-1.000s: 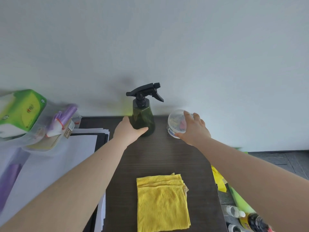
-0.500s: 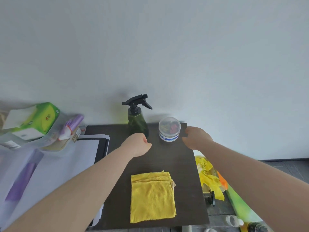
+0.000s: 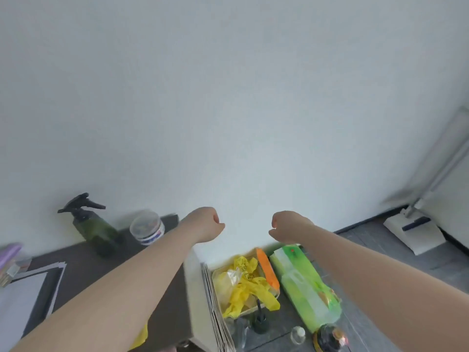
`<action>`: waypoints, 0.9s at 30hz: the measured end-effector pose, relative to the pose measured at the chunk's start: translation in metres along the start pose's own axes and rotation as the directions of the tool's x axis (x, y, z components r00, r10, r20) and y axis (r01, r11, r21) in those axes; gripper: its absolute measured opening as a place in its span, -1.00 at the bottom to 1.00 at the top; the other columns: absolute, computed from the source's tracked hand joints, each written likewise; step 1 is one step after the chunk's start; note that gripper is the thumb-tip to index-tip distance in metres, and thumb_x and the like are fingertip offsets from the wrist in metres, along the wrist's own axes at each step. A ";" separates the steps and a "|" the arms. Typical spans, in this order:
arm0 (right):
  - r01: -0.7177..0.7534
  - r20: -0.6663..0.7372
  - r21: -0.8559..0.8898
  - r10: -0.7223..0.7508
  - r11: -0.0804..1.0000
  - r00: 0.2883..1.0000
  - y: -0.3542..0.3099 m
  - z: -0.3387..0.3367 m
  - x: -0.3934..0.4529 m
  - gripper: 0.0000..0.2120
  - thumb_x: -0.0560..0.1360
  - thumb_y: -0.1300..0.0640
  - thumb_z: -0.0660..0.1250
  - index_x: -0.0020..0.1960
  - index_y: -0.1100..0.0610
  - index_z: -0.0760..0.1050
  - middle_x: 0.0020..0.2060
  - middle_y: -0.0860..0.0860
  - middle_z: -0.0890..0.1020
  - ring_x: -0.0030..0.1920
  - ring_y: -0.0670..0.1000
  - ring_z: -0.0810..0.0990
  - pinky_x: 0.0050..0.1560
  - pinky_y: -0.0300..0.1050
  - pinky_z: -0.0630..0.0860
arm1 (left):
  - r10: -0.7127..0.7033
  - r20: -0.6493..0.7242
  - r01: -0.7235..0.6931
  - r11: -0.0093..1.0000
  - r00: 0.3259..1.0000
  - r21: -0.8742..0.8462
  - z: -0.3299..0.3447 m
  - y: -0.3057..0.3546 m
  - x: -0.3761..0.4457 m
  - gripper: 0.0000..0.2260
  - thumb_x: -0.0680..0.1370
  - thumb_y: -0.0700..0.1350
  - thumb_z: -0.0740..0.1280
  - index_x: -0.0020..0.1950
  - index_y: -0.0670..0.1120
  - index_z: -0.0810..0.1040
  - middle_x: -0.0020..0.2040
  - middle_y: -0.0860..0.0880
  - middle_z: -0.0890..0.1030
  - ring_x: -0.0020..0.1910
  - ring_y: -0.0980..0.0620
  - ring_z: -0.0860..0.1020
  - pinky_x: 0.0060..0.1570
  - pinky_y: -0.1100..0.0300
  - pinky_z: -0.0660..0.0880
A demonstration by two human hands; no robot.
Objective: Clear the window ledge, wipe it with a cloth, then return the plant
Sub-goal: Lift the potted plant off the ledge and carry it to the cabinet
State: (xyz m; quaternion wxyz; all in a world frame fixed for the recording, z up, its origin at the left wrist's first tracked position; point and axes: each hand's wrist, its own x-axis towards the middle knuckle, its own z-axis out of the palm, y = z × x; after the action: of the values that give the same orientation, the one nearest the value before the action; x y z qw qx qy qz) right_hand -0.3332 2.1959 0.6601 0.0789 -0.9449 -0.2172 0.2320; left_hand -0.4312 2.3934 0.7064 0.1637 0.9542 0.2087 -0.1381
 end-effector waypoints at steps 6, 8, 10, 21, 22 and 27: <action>-0.247 -0.004 0.031 0.247 0.968 0.969 0.199 -0.032 -0.069 -0.83 0.51 0.08 0.14 -0.07 0.14 0.45 -0.01 0.05 0.56 -0.02 0.10 0.54 -0.11 -0.10 0.46 | 0.243 0.074 -0.242 0.970 0.967 -0.014 0.052 0.187 -0.006 -0.70 0.57 0.07 0.22 0.25 0.00 0.44 0.17 0.05 0.50 0.14 -0.01 0.49 0.05 0.14 0.43; -0.339 -0.011 0.083 0.341 0.937 0.940 0.255 -0.038 -0.099 -0.83 0.53 0.07 0.15 -0.10 0.14 0.45 -0.11 0.04 0.56 -0.09 0.10 0.54 -0.14 -0.09 0.48 | 0.325 0.114 -0.329 0.944 0.939 0.011 0.068 0.243 -0.008 -0.71 0.57 0.07 0.22 0.24 0.00 0.45 0.16 0.04 0.52 0.13 -0.01 0.50 0.05 0.13 0.43; -0.418 -0.013 0.149 0.424 0.896 0.906 0.304 -0.039 -0.129 -0.81 0.54 0.07 0.15 -0.10 0.15 0.48 -0.16 0.06 0.58 -0.15 0.08 0.52 -0.18 -0.11 0.47 | 0.399 0.154 -0.410 0.911 0.904 0.047 0.085 0.297 -0.009 -0.72 0.57 0.07 0.22 0.22 0.00 0.46 0.17 0.04 0.54 0.14 -0.01 0.50 0.05 0.13 0.43; -0.807 0.112 0.364 0.838 0.465 0.533 0.519 0.027 -0.310 -0.90 0.50 0.14 0.20 -0.11 0.14 0.47 -0.11 0.08 0.54 -0.13 0.10 0.49 -0.09 -0.11 0.49 | 0.725 0.418 -0.811 0.583 0.547 0.051 0.228 0.578 -0.048 -0.75 0.53 0.09 0.26 0.14 0.01 0.48 0.15 0.01 0.55 0.10 -0.03 0.52 0.10 0.10 0.47; -0.833 0.138 0.369 0.862 0.411 0.487 0.536 0.030 -0.324 -0.88 0.50 0.14 0.19 -0.09 0.15 0.47 -0.09 0.08 0.55 -0.10 0.11 0.52 -0.10 -0.12 0.48 | 0.743 0.444 -0.840 0.541 0.500 0.040 0.242 0.602 -0.054 -0.75 0.54 0.08 0.26 0.14 0.00 0.49 0.14 0.01 0.55 0.09 -0.03 0.52 0.11 0.09 0.48; -0.880 0.172 0.432 0.939 0.200 0.298 0.617 0.029 -0.384 -0.84 0.53 0.11 0.18 -0.07 0.15 0.50 -0.01 0.10 0.58 0.04 0.14 0.57 0.00 -0.07 0.52 | 0.800 0.526 -0.933 0.359 0.290 -0.033 0.294 0.729 -0.078 -0.78 0.53 0.06 0.27 0.09 -0.01 0.53 0.07 0.00 0.57 0.04 -0.02 0.53 0.02 0.14 0.48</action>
State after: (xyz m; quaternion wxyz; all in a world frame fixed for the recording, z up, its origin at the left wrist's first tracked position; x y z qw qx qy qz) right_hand -0.4231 1.4747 0.6361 0.1559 -0.8541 0.4475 0.2146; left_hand -0.2332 1.6306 0.6506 0.1187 0.8595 -0.4158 -0.2726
